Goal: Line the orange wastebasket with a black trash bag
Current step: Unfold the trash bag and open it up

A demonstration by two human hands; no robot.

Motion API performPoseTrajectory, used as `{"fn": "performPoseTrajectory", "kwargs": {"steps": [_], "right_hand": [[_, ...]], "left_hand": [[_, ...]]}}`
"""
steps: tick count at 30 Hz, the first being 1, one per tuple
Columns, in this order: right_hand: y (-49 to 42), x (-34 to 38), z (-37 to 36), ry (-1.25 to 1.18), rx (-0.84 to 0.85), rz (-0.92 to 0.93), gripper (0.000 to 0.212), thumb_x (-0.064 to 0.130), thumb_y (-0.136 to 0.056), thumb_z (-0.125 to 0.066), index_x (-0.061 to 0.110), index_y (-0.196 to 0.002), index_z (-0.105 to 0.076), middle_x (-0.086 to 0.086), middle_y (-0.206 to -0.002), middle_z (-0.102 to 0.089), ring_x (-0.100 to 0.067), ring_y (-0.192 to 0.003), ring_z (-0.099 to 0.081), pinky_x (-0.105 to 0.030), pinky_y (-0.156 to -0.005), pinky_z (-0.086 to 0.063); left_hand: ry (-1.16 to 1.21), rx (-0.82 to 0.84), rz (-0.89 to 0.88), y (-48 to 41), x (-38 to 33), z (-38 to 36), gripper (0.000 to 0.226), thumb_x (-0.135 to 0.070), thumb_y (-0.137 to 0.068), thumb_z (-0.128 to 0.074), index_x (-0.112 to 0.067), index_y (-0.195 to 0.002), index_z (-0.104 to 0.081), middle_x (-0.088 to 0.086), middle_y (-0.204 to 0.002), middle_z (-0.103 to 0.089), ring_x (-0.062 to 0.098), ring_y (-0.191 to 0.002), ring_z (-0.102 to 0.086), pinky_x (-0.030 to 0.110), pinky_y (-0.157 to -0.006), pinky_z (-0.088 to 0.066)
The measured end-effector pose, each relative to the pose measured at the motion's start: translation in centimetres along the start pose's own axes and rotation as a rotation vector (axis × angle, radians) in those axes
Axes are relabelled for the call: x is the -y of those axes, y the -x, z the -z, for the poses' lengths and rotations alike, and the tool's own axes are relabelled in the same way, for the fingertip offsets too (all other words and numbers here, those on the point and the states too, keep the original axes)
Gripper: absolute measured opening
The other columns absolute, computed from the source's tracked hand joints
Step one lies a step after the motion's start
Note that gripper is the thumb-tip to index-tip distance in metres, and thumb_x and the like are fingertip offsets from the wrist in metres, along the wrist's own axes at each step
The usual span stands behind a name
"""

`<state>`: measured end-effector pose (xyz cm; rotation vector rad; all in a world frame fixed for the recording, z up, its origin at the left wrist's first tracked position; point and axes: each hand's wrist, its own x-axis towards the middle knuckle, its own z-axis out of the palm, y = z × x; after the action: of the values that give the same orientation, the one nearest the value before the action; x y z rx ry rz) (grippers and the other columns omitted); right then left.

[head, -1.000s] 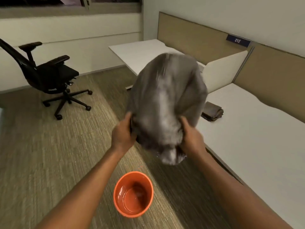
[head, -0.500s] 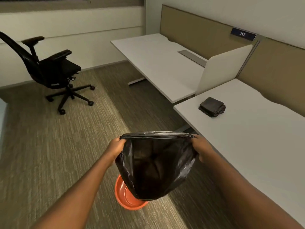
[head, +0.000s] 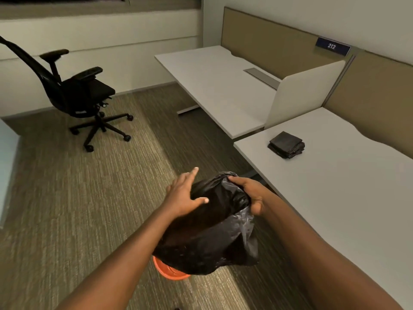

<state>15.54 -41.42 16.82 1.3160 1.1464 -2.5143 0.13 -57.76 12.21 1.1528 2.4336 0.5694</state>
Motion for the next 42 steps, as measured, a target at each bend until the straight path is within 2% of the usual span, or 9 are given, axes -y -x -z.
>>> {"fn": "performPoseTrajectory", "kwargs": {"steps": [5, 9, 13, 16, 19, 24, 34, 39, 42], "right_hand": [[1.1, 1.8, 1.9, 0.36, 0.111, 0.018, 0.056, 0.048, -0.084, -0.072, 0.005, -0.12, -0.07, -0.015, -0.114, -0.074, -0.03, -0.099, -0.073, -0.045, -0.098, -0.055], [3.2, 3.1, 4.4, 1.096, -0.023, 0.288, 0.064, 0.072, -0.064, -0.076, 0.026, -0.108, -0.072, 0.005, -0.101, -0.078, -0.014, -0.092, -0.074, -0.031, -0.083, -0.057], [2.2, 2.8, 7.5, 1.614, -0.24, 0.366, 0.042, 0.043, -0.081, -0.071, 0.021, -0.116, -0.066, 0.0, -0.108, -0.069, -0.021, -0.101, -0.064, -0.033, -0.087, -0.051], [0.7, 1.4, 10.5, 1.589, -0.422, 0.287, 0.032, 0.026, -0.083, -0.066, 0.014, -0.113, -0.068, -0.008, -0.108, -0.07, -0.026, -0.097, -0.065, -0.03, -0.077, -0.051], [-0.8, -0.2, 13.6, 1.071, -0.467, 0.217, 0.02, 0.018, -0.085, -0.068, 0.009, -0.103, -0.071, -0.009, -0.091, -0.07, -0.023, -0.08, -0.066, -0.027, -0.064, -0.049], [-1.9, -1.9, 16.0, 0.455, -0.323, 0.089, 0.012, 0.012, -0.09, -0.069, 0.002, -0.094, -0.071, -0.015, -0.075, -0.072, -0.03, -0.07, -0.065, -0.04, -0.071, -0.053], [-2.0, 0.2, 15.8, 0.44, 0.124, -0.164, 0.075, 0.049, -0.07, -0.087, 0.004, -0.125, -0.063, -0.026, -0.121, -0.069, -0.043, -0.11, -0.068, -0.05, -0.087, -0.058], [-2.9, 1.4, 14.1, 0.705, 0.232, -0.049, 0.077, 0.05, -0.067, -0.088, 0.009, -0.127, -0.063, -0.019, -0.119, -0.072, -0.037, -0.109, -0.07, -0.051, -0.099, -0.054], [-3.3, 1.6, 11.8, 1.139, 0.138, 0.046, 0.065, 0.042, -0.068, -0.088, 0.019, -0.123, -0.063, -0.008, -0.113, -0.073, -0.026, -0.099, -0.073, -0.039, -0.085, -0.059]], "left_hand": [[0.612, 0.018, 0.193, -1.0, -4.3, -0.8, 0.016, -0.01, -0.094, -0.062, -0.01, -0.104, -0.074, 0.018, -0.106, -0.076, 0.033, -0.103, -0.072, 0.045, -0.091, -0.056], [0.968, -0.004, 0.37, -1.5, -5.9, 0.2, 0.024, 0.001, -0.097, -0.055, -0.013, -0.085, -0.069, 0.006, -0.075, -0.077, 0.021, -0.073, -0.072, 0.025, -0.065, -0.057], [1.27, 0.198, 0.475, -1.1, -7.1, 1.7, 0.024, -0.008, -0.1, -0.051, -0.003, -0.086, -0.071, 0.01, -0.069, -0.076, 0.019, -0.057, -0.073, 0.032, -0.062, -0.061], [1.337, 0.307, 0.488, -1.1, -7.5, 2.4, 0.025, -0.012, -0.1, -0.049, -0.001, -0.091, -0.07, 0.012, -0.077, -0.075, 0.022, -0.066, -0.073, 0.034, -0.075, -0.058], [1.369, 0.374, 0.48, -0.6, -7.0, 3.0, 0.023, -0.014, -0.098, -0.049, -0.003, -0.094, -0.068, 0.012, -0.083, -0.074, 0.022, -0.072, -0.071, 0.031, -0.074, -0.059], [1.347, 0.342, 0.445, 0.8, -4.6, 2.7, 0.024, -0.009, -0.1, -0.047, -0.002, -0.117, -0.064, 0.015, -0.099, -0.069, 0.024, -0.086, -0.066, 0.034, -0.08, -0.056], [0.722, 0.009, 0.442, 3.9, -0.2, 1.2, 0.025, -0.001, -0.096, -0.053, -0.014, -0.082, -0.069, 0.011, -0.078, -0.067, 0.019, -0.064, -0.06, 0.017, -0.048, -0.049], [0.248, 0.176, 0.366, 4.3, 2.1, 1.0, 0.036, -0.056, -0.075, -0.081, -0.024, -0.09, -0.074, -0.002, -0.099, -0.073, 0.014, -0.093, -0.066, 0.031, -0.077, -0.05], [-0.022, 0.211, 0.299, 4.1, 3.3, 0.8, 0.029, -0.045, -0.076, -0.083, -0.023, -0.093, -0.074, -0.003, -0.101, -0.071, 0.014, -0.094, -0.065, 0.036, -0.085, -0.054]]}}
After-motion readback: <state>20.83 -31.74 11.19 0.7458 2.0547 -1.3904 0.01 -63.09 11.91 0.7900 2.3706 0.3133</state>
